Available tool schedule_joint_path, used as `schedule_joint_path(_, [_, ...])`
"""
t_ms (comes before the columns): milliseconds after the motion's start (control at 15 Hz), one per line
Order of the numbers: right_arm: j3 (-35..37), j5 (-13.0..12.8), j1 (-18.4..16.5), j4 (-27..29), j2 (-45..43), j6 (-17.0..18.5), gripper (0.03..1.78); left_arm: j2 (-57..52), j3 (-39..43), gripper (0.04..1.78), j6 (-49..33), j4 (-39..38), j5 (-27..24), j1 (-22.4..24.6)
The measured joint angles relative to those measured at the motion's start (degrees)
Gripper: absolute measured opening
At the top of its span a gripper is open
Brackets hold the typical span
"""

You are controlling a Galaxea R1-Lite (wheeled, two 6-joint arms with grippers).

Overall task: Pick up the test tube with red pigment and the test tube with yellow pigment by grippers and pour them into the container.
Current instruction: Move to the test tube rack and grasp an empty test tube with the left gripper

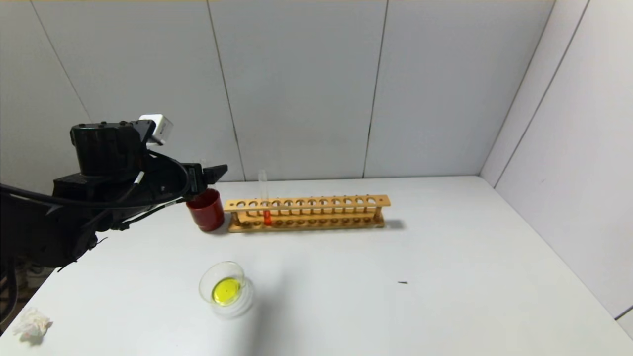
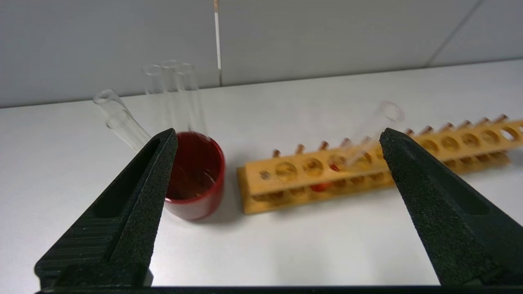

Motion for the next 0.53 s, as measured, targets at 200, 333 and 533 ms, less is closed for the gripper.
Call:
schedule_joint_path(200, [0.0, 0.0, 0.0, 0.0, 0.0, 0.0, 1.75, -3.0, 4.5, 1.74, 0.1, -0.1, 0.5, -4.0])
schedule_joint_path(333, [0.0, 0.0, 0.0, 0.0, 0.0, 0.0, 1.75, -3.1, 5.5, 1.74, 0.1, -0.1, 0.6, -5.1])
schedule_joint_path(533, [0.0, 0.0, 0.0, 0.0, 0.0, 0.0, 1.75, -1.1, 5.2, 1.74, 0.7, -1.3, 0.5, -6.3])
